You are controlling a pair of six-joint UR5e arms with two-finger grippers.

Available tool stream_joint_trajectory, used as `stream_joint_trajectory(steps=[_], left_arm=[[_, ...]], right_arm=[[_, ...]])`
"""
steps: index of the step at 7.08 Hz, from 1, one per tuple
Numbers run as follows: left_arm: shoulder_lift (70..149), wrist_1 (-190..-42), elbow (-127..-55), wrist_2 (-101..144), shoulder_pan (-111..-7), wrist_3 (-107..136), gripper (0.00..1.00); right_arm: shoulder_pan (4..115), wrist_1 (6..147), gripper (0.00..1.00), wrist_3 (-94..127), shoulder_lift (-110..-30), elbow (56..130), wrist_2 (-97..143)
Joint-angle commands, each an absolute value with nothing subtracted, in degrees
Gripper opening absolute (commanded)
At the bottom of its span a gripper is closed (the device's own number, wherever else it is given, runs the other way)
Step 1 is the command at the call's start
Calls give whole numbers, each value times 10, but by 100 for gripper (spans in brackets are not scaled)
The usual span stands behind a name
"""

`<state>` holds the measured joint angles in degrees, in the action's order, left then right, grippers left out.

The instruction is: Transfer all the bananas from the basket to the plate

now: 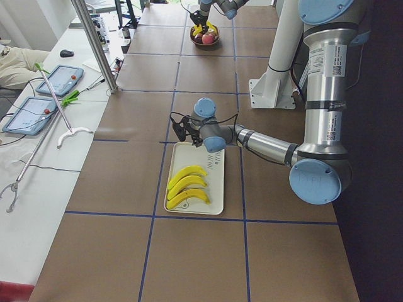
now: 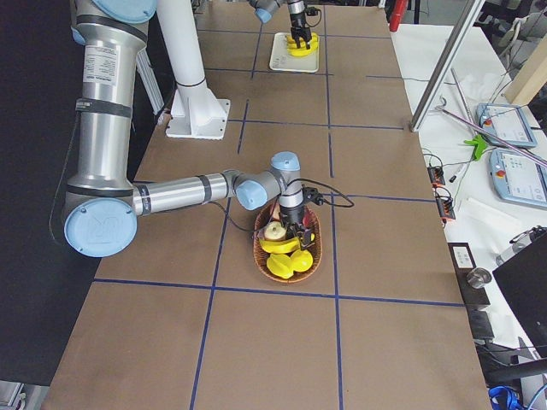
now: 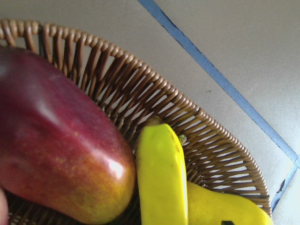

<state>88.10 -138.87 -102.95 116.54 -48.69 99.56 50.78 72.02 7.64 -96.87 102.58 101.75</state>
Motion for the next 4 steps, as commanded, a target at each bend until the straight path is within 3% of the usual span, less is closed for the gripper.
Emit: stream_joint_trajectory(steps=[1,4], left_arm=[[881,-1389,-1029,1165,-487,996,99],[882,-1389,-1029,1165,-487,996,99]], right_arm=[[508,721,13,76,-968,1035,1023],[508,758,11,76,-970,1061,1020]])
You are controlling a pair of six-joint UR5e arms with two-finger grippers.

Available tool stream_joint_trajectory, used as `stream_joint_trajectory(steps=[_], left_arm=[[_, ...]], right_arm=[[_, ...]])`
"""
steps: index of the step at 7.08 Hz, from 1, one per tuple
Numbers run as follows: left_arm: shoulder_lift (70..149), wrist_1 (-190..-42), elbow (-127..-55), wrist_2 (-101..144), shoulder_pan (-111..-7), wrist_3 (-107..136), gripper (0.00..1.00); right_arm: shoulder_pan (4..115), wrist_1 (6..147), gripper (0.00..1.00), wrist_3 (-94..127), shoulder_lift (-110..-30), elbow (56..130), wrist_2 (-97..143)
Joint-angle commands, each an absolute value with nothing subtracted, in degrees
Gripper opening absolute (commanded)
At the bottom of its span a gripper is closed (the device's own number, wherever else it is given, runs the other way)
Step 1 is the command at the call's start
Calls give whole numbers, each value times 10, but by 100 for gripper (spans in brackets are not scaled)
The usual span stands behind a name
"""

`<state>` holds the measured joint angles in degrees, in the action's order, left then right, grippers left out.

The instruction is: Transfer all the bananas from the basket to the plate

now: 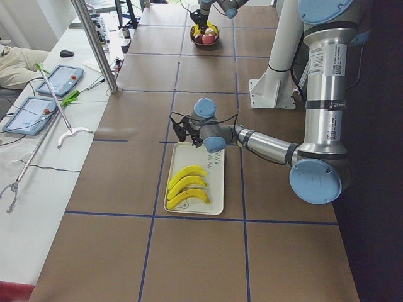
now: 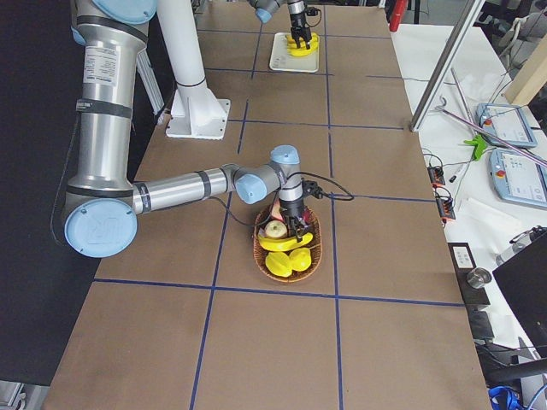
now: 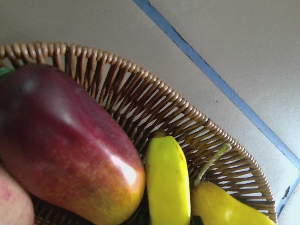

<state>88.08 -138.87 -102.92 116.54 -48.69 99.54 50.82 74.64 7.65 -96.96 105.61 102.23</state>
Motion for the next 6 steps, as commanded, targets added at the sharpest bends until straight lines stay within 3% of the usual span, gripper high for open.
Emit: stream_joint_trajectory(steps=[1,3,5,6], left_arm=[[881,-1389,-1029,1165,-487,996,99],[881,-1389,-1031,1165,-488,996,99],[882,-1389,-1033,1165,-487,996,99],[883,-1389,-1033,1165,-487,996,99]], right_arm=[[508,758,9,76,-970,1061,1020],[509,791,7,75,-969,1097,1024],[510,916,4,72,-957,1194,1030],[522,925,4,74,-935,1198,1065]])
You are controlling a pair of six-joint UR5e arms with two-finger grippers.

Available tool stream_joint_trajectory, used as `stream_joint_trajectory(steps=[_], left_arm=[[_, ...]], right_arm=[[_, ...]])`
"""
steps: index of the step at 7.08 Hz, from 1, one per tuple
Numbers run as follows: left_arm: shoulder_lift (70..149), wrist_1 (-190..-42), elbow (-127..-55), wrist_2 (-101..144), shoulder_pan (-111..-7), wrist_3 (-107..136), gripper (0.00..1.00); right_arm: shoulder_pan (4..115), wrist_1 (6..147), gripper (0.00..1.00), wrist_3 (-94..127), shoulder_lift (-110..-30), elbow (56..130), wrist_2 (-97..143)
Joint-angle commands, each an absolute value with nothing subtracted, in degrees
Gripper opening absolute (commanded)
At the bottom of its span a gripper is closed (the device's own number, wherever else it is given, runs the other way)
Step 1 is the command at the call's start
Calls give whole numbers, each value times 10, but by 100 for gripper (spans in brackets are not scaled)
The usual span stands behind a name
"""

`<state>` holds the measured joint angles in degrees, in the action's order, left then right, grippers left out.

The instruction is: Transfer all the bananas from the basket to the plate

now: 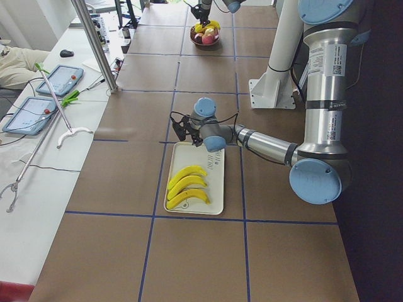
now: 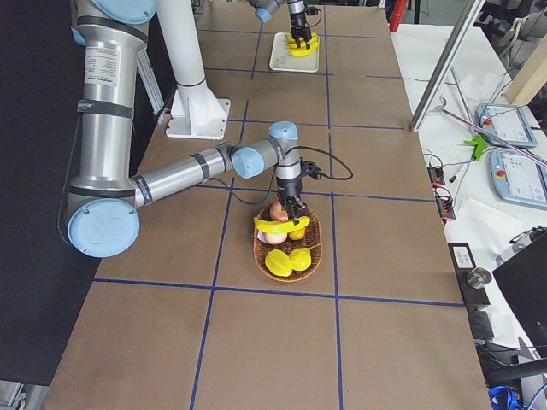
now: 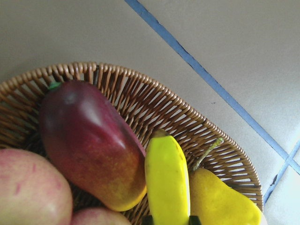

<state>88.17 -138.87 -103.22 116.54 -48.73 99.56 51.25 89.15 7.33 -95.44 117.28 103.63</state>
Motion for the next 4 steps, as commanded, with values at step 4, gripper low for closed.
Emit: stream_joint_trajectory(steps=[4], left_arm=[[915,-1389,-1033,1165,-487,996,99]], right_arm=[[525,919,0,156,-858,1198,1177]])
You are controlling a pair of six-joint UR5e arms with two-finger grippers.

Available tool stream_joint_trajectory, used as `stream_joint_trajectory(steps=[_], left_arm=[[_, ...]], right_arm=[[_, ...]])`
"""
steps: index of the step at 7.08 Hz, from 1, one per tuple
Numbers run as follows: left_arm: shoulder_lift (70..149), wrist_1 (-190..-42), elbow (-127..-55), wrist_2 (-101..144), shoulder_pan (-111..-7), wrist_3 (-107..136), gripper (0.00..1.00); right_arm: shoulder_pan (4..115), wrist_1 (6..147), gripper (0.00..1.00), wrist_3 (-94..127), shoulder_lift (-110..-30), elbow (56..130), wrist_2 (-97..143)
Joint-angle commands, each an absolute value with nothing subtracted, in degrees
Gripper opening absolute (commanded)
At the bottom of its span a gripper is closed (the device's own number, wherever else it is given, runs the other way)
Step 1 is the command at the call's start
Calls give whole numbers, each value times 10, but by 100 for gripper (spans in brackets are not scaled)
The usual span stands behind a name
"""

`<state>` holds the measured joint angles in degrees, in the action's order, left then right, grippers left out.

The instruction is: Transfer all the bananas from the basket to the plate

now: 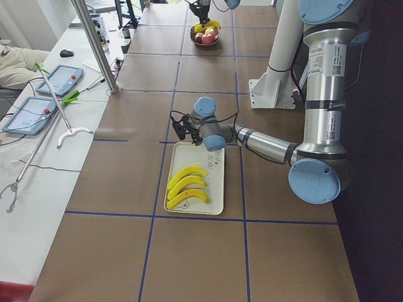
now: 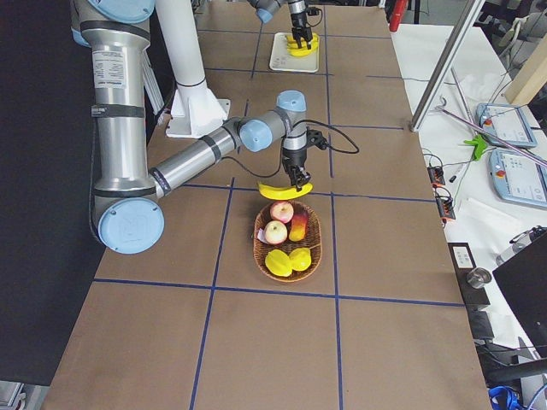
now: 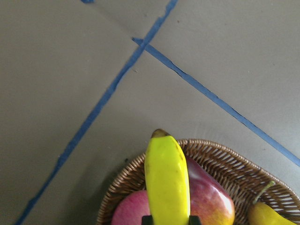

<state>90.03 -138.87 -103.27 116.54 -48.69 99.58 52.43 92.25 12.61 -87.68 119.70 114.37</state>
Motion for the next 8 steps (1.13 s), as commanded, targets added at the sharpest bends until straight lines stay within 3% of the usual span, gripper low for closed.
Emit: stream_joint_trajectory(steps=[1,3,5,8], left_arm=[[926,-1392,-1034,1165,-487,997,99],[965,-1393,-1033,1160,-478,999,99],[1012,-1397,-1034,1155,-478,1005,99],[1070,-1397,-1034,1155,-472,1006,99]], right_arm=[[525,918,0,190,-841,1199,1187],[524,904,0,300,-830,1217,1198],[517,807,0,360,-821,1190,1203],[469,505,0,566,-808,1098,1198]])
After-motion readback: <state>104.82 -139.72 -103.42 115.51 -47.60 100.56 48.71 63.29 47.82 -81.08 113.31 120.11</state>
